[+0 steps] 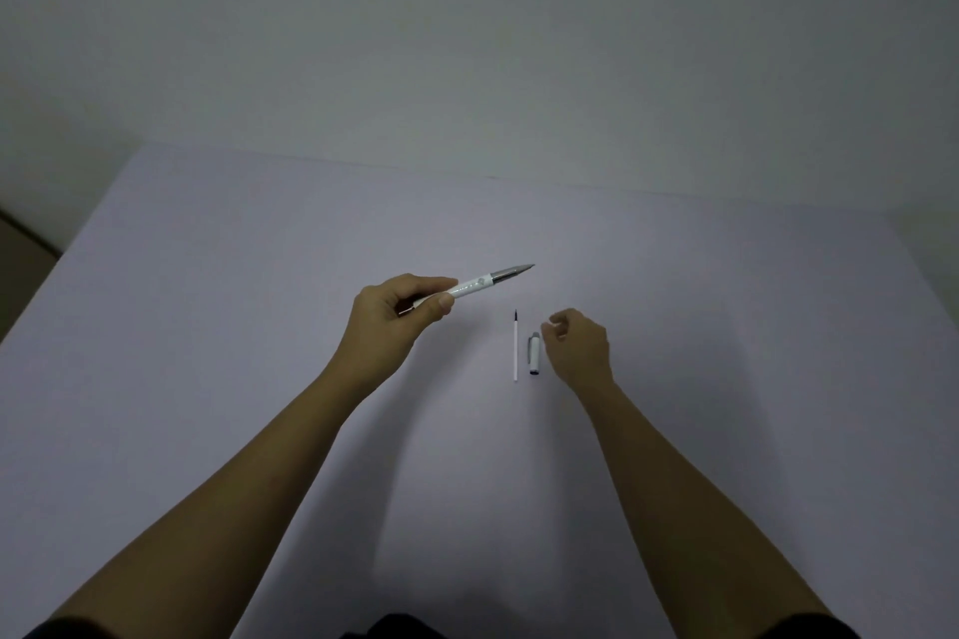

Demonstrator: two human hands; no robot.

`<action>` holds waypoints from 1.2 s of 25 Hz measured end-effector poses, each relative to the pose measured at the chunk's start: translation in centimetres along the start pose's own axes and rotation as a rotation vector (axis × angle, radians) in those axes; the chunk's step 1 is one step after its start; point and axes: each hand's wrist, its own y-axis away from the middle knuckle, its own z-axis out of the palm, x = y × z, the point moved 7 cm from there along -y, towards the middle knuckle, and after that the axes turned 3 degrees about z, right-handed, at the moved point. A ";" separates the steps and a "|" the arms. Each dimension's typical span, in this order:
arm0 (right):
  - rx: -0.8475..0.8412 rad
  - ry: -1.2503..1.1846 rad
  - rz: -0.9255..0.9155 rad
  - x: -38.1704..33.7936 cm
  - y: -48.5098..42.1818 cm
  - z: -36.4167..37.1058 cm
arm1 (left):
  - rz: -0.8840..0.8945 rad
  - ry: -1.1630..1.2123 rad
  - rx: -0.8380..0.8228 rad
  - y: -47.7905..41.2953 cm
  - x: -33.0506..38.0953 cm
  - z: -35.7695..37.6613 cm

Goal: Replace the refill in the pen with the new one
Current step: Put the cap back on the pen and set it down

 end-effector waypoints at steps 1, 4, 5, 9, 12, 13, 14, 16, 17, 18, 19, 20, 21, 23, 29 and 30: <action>-0.034 0.032 0.036 0.8 -0.1 1.0 | -0.007 0.010 -0.001 -0.2 -0.2 0.1; -0.080 0.108 0.079 1.9 -0.5 2.7 | -0.020 0.029 -0.014 -0.6 -0.6 0.5; -0.083 0.114 0.086 2.0 -0.5 2.9 | -0.023 0.033 -0.019 -0.7 -0.7 0.6; -0.077 0.136 0.109 2.1 -0.7 3.3 | -0.040 0.029 -0.041 -1.1 -1.5 1.0; -0.064 -0.069 0.207 2.3 -0.9 2.5 | -0.053 0.028 -0.041 -1.0 -2.1 1.2; -0.091 -0.267 0.266 2.4 -1.1 2.4 | -0.060 0.020 -0.036 -1.0 -2.3 1.1; -0.127 -0.496 0.322 2.2 -1.1 2.3 | -0.070 0.010 -0.030 -0.9 -2.7 1.0; -0.186 -0.882 0.382 1.3 -0.8 2.1 | -0.097 -0.002 -0.016 -0.6 -3.5 0.8; -0.204 -1.006 0.388 0.7 -0.5 2.0 | -0.113 -0.007 -0.012 -0.4 -3.9 0.7; -0.214 -1.099 0.384 0.1 -0.3 1.8 | -0.127 -0.013 -0.009 -0.3 -4.2 0.8; -0.216 -1.167 0.374 -0.4 0.0 1.6 | -0.138 -0.020 -0.006 -0.2 -4.5 0.8; -0.212 -1.212 0.360 -0.9 0.2 1.4 | -0.146 -0.025 0.001 -0.2 -4.8 0.9; -0.206 -1.232 0.341 -1.2 0.3 1.3 | -0.153 -0.031 0.009 -0.1 -5.0 0.9; -0.195 -1.231 0.305 -1.9 0.5 0.8 | -0.167 -0.052 0.014 -0.1 -5.3 0.7; -0.200 -1.149 0.179 -3.6 1.2 -0.3 | -0.173 -0.084 0.010 0.0 -5.6 0.4; -0.205 -1.132 0.157 -3.9 1.3 -0.5 | -0.169 -0.092 0.011 0.0 -5.6 0.4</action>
